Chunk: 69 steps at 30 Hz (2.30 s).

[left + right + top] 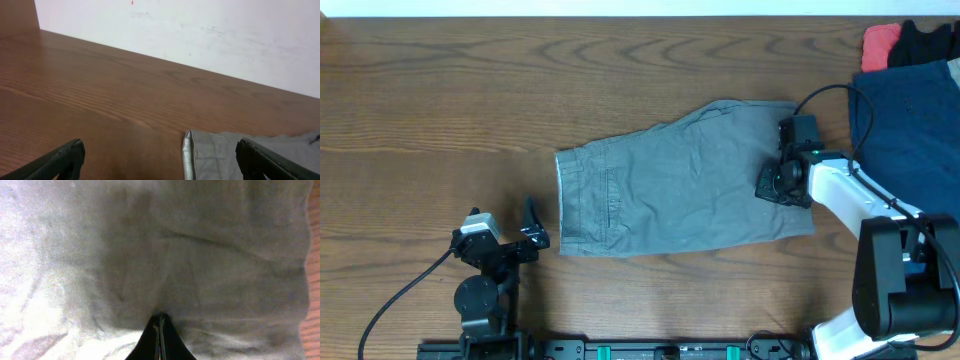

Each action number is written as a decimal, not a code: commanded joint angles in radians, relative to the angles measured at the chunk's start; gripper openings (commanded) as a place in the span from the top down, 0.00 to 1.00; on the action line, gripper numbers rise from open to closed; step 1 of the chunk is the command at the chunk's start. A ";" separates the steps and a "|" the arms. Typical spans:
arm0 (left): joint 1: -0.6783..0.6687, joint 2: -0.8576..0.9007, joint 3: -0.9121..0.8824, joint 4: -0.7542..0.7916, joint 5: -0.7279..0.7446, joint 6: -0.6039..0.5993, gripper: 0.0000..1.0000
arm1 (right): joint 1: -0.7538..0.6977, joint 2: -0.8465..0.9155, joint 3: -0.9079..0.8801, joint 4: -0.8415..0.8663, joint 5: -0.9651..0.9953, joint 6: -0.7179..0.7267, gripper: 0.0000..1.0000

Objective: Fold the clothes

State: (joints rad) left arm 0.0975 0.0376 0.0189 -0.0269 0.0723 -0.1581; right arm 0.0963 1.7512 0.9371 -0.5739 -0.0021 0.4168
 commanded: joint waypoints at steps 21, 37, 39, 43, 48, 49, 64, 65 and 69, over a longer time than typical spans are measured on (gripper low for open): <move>0.004 -0.001 -0.014 -0.036 0.020 -0.003 0.02 | -0.074 -0.003 0.011 -0.283 0.021 0.060 0.99; 0.004 -0.001 -0.014 -0.036 0.020 -0.003 0.02 | -0.133 -0.148 0.113 -0.396 -0.022 -0.056 0.30; 0.004 -0.001 -0.014 -0.036 0.020 -0.003 0.02 | -0.133 -0.159 0.138 -0.422 -0.050 -0.062 0.28; 0.004 -0.001 -0.014 -0.036 0.020 -0.003 0.02 | -0.140 -0.186 0.237 -0.510 -0.136 -0.093 0.01; 0.004 -0.001 -0.014 -0.036 0.020 -0.003 0.02 | -0.188 -0.213 0.398 -0.509 -0.103 -0.111 0.01; 0.004 -0.001 -0.014 -0.036 0.020 -0.003 0.02 | -0.201 -0.214 0.417 -0.490 -0.080 -0.111 0.01; 0.004 -0.001 -0.014 -0.036 0.020 -0.003 0.02 | -0.245 -0.213 0.441 -0.474 -0.058 -0.096 0.01; 0.004 -0.001 -0.014 -0.036 0.020 -0.003 0.02 | -0.245 -0.213 0.441 -0.474 -0.058 -0.096 0.01; 0.004 -0.001 -0.014 -0.024 0.076 -0.055 0.02 | -0.245 -0.213 0.441 -0.474 -0.058 -0.096 0.01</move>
State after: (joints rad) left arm 0.0975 0.0376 0.0189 -0.0250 0.0761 -0.1627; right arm -0.1490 1.5398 1.3766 -1.0470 -0.0704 0.3248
